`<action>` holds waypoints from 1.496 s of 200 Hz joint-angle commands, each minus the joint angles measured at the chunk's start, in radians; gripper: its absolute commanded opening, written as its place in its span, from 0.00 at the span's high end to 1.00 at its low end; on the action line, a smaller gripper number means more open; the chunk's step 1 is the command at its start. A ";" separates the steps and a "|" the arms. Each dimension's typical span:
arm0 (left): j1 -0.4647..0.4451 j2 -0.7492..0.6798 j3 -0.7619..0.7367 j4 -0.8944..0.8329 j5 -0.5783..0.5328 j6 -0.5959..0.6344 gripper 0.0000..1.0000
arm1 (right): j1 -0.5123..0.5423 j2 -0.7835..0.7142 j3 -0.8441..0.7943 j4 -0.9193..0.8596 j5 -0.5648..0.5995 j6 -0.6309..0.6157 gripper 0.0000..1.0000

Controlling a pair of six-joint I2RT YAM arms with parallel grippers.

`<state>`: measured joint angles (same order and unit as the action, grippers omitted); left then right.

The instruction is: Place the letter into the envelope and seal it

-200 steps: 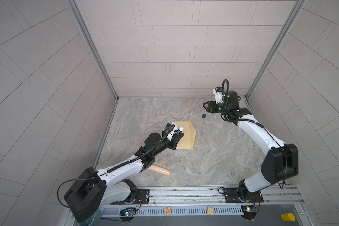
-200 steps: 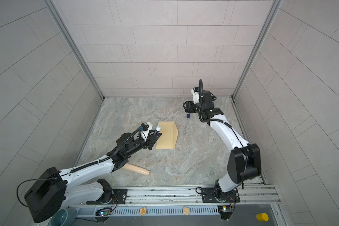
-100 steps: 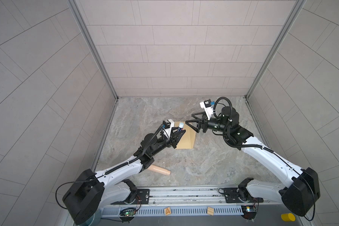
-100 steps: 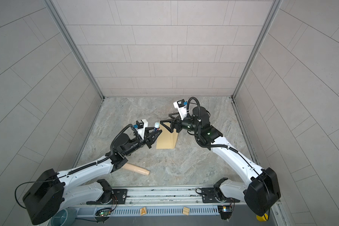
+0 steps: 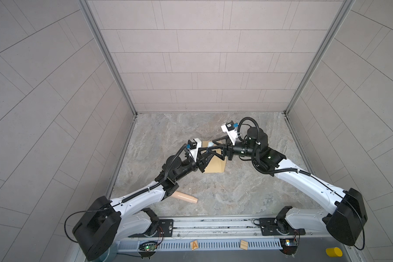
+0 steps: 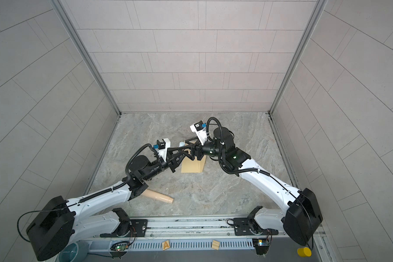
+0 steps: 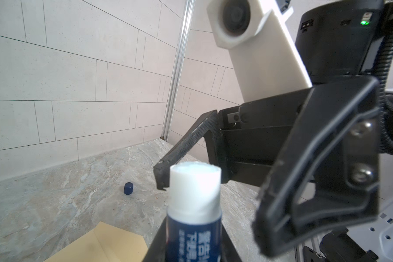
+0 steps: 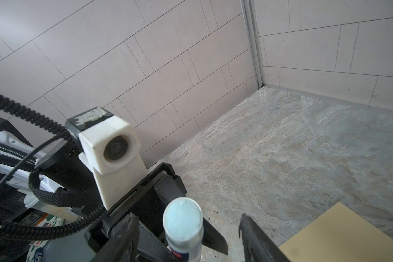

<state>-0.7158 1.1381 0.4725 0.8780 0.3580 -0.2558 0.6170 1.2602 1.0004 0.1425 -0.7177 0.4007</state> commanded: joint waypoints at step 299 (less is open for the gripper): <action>0.011 0.053 0.048 0.064 0.416 -0.124 0.44 | -0.081 0.010 0.207 -0.577 -0.228 -0.566 0.92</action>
<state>-0.7090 1.1820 0.4881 0.8810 0.7254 -0.3660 0.5365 1.2594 1.1904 -0.3828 -0.9051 -0.0914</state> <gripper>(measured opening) 0.566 0.240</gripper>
